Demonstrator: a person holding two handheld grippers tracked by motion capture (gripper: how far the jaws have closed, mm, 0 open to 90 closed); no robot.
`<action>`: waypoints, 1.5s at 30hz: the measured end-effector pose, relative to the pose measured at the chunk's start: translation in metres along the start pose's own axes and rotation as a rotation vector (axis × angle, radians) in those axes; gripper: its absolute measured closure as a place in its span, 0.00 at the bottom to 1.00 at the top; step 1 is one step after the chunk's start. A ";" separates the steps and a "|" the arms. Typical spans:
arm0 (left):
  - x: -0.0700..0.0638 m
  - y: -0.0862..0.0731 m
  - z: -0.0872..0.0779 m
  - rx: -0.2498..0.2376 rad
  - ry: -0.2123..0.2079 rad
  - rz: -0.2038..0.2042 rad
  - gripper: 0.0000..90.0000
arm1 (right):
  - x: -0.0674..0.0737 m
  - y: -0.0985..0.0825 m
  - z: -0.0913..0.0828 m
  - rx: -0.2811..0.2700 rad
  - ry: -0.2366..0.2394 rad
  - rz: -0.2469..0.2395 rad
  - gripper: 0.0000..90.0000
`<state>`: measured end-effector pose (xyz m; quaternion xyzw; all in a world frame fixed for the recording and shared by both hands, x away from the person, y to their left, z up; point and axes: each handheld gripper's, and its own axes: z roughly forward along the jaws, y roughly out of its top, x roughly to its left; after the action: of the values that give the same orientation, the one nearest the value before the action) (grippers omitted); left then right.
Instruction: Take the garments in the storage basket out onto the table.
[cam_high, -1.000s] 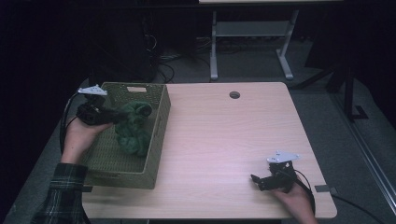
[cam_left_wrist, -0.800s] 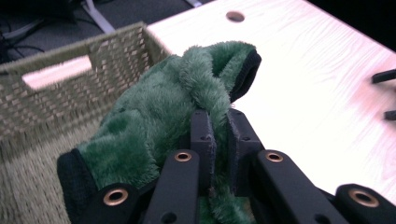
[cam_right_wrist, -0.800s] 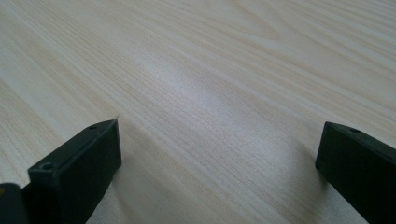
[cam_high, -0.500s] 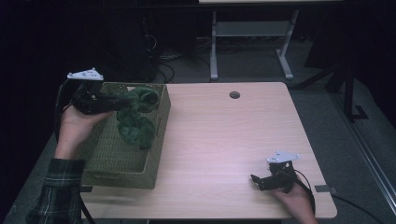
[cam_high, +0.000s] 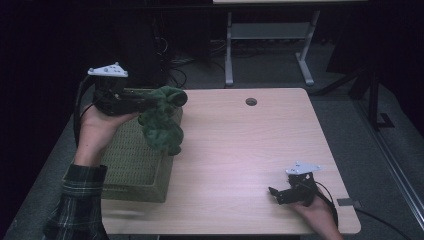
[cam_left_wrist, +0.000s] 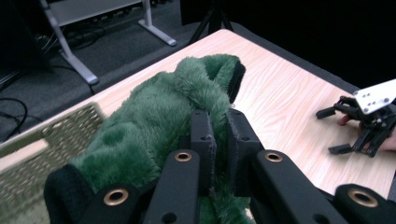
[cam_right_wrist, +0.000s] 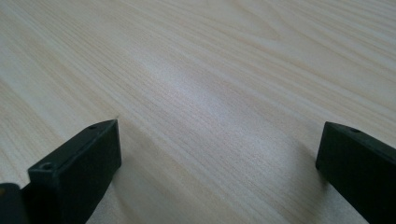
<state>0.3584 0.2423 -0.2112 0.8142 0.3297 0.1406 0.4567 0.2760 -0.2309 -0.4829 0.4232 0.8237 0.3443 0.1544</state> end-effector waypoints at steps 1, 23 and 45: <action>-0.004 0.003 0.003 -0.001 -0.004 0.004 0.92 | 0.000 0.000 0.000 0.000 0.000 0.000 0.00; -0.070 0.018 0.074 0.003 -0.170 0.075 0.92 | 0.000 -0.001 -0.001 -0.001 0.006 -0.002 0.00; -0.109 -0.023 0.165 0.098 -0.323 0.055 0.92 | 0.000 -0.001 -0.001 -0.002 0.009 -0.006 0.00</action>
<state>0.3557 0.0703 -0.3121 0.8562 0.2359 0.0042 0.4596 0.2751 -0.2319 -0.4828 0.4190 0.8253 0.3465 0.1522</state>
